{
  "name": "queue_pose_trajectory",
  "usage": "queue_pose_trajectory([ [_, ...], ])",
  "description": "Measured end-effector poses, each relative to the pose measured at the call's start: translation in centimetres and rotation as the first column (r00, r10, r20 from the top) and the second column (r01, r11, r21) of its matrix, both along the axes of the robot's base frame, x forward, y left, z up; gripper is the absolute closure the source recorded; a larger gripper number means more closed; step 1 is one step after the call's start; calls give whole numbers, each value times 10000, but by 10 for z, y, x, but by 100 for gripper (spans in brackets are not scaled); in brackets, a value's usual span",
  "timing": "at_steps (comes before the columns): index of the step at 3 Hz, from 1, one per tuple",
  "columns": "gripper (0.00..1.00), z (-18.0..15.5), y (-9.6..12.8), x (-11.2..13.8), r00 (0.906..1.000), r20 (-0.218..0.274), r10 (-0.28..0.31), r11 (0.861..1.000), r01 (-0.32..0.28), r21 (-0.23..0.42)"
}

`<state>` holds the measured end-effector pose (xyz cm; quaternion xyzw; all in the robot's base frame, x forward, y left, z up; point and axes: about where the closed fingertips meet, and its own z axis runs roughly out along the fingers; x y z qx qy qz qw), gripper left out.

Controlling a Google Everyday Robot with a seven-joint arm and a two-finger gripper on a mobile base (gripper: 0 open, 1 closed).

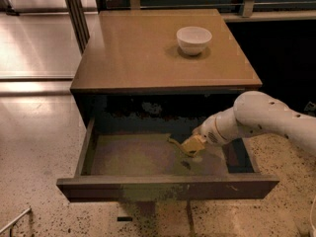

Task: Pick sponge from top drawer and place on counter

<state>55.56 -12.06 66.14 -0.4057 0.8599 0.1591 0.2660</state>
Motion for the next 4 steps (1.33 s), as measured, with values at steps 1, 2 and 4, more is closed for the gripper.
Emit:
queue_pose_trajectory([
  [1, 7, -8, 3, 4, 10000, -8, 21, 9999, -21, 113],
  [2, 6, -19, 2, 9, 10000, 52, 5, 9998, -6, 208],
  [4, 7, -46, 4, 24, 9986, 518, 90, 9998, -81, -178],
])
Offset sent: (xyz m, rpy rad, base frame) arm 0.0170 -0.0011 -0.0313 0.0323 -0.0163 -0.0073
